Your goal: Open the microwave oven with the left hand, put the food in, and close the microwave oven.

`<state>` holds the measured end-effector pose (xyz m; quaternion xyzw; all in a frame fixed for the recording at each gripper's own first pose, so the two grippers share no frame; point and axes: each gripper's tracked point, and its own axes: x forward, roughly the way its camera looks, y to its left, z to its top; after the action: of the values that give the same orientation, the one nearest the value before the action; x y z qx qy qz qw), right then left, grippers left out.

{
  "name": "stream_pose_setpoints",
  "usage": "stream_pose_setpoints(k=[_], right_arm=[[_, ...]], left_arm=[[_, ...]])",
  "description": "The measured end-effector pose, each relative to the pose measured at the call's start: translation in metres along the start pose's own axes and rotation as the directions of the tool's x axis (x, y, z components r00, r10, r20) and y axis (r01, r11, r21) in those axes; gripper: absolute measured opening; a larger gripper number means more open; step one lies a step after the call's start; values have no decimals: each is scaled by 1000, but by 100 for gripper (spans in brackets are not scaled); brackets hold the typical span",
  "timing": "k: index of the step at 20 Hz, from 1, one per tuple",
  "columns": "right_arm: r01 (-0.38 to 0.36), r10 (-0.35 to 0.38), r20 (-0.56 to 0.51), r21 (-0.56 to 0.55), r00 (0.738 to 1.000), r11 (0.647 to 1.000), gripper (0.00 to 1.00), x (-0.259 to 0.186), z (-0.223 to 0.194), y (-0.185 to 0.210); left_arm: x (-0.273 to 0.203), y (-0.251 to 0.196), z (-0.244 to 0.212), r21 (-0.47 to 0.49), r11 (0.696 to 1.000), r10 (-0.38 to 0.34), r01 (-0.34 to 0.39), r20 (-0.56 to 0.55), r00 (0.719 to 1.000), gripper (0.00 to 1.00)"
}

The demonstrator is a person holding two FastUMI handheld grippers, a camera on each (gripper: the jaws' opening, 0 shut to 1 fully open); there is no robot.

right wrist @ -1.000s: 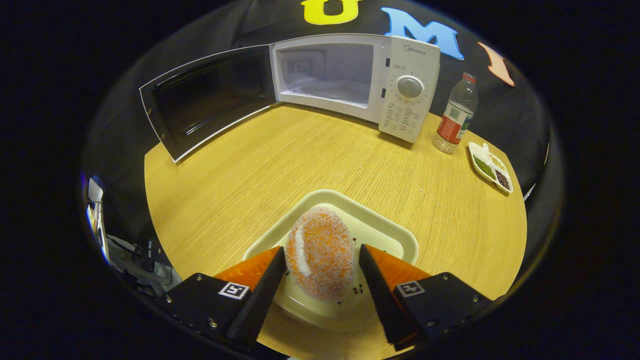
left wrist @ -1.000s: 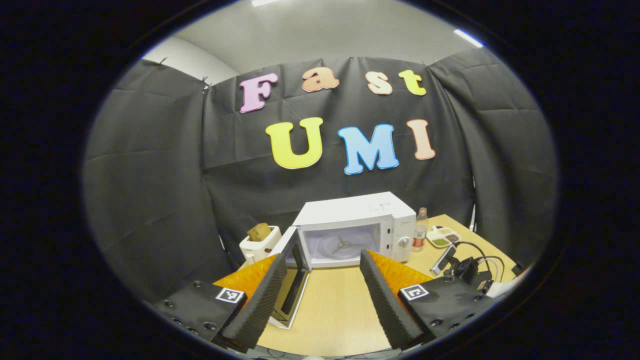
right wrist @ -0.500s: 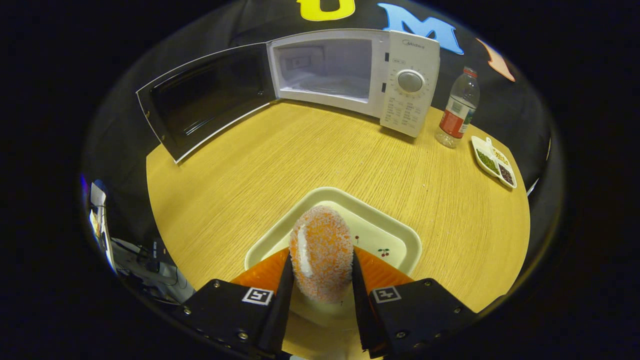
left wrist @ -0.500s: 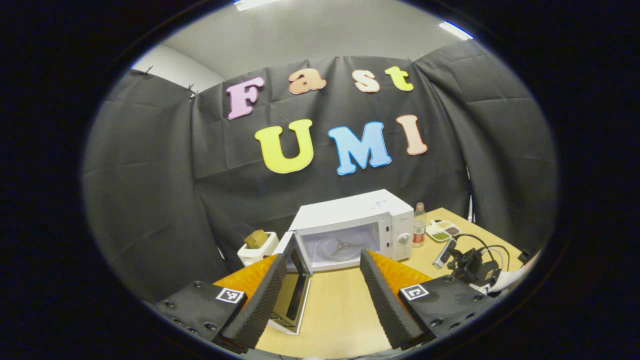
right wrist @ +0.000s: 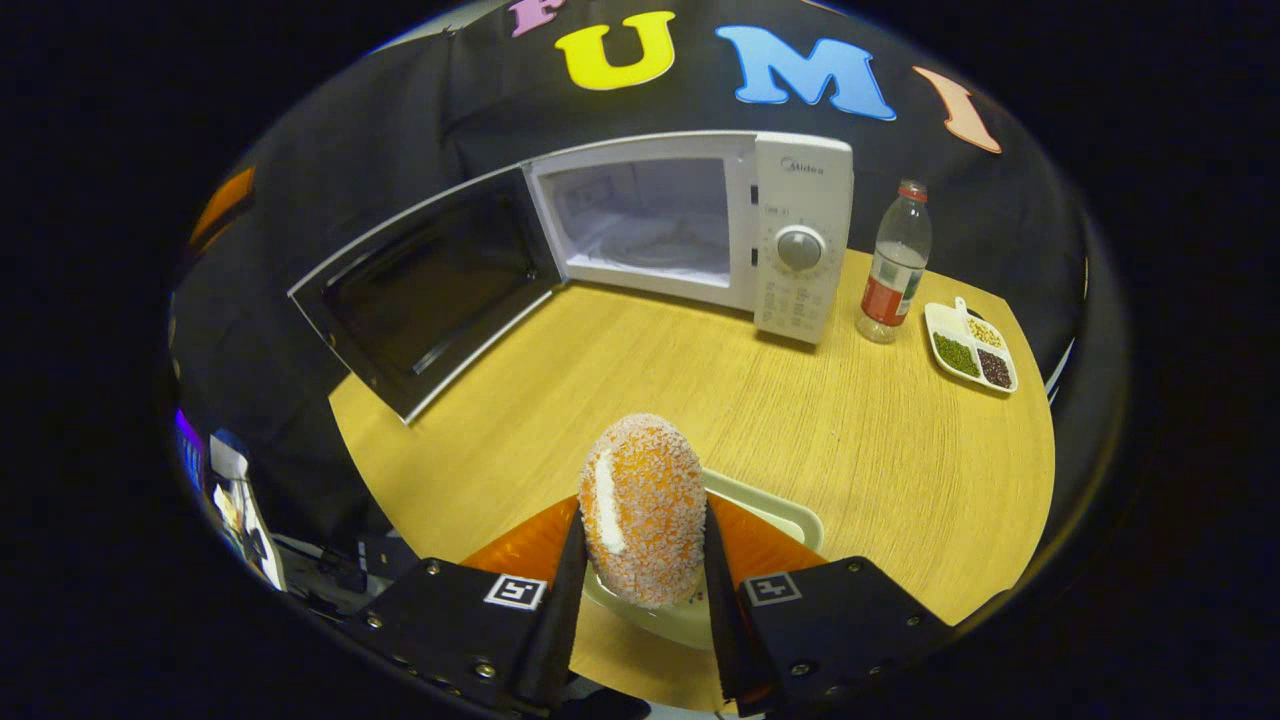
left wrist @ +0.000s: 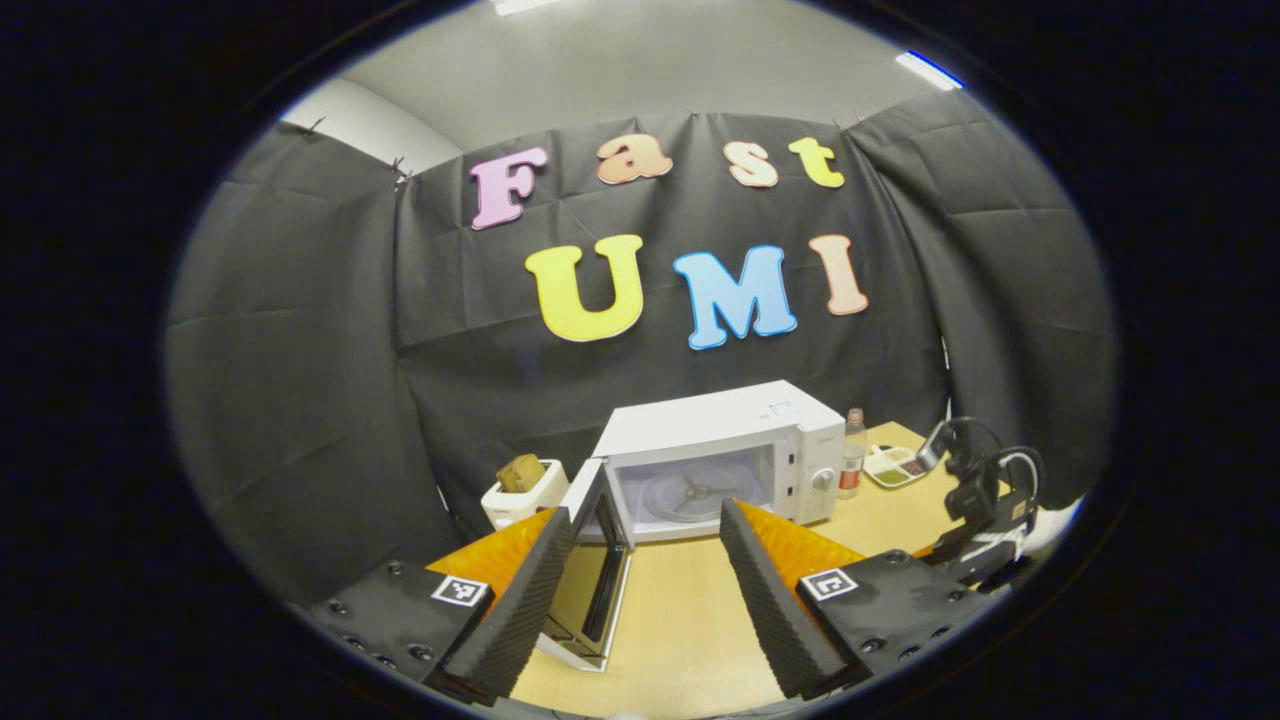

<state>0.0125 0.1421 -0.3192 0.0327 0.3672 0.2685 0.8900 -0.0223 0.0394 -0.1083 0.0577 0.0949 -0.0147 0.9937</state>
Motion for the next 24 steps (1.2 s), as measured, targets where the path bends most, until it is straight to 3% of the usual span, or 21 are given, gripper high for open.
stream_pose_setpoints(k=[3, 6, 9, 13, 14, 19, 24], right_arm=[[-103, 83, 122, 173, 989, 979, 57, -12, 55, 30], [-208, 133, 236, 329, 962, 921, 57, -12, 103, 52], [-151, 56, 283, 326, 957, 933, 57, 8, 127, 44], [-150, 5, 336, 406, 942, 901, 57, 47, 157, 45], [-151, -6, 347, 423, 938, 894, 57, 58, 164, 45], [-81, -106, 377, 449, 920, 890, 57, 125, 196, 40], [-78, -208, 427, 562, 880, 823, 57, 194, 240, 35]], left_arm=[[4, 13, -2, -3, 1000, -5, 5, -1, 1000, 100], [8, 25, -8, 8, 1000, -16, 16, -8, 1000, 100], [12, 38, -16, 12, 1000, -22, 23, -24, 999, 98], [18, 45, -25, 6, 999, -50, 50, -33, 998, 94], [20, 47, -29, 12, 999, -52, 52, -39, 998, 100], [28, 57, -39, 15, 998, -53, 54, -50, 997, 99], [43, 64, -50, 41, 997, -68, 71, -51, 996, 100]])
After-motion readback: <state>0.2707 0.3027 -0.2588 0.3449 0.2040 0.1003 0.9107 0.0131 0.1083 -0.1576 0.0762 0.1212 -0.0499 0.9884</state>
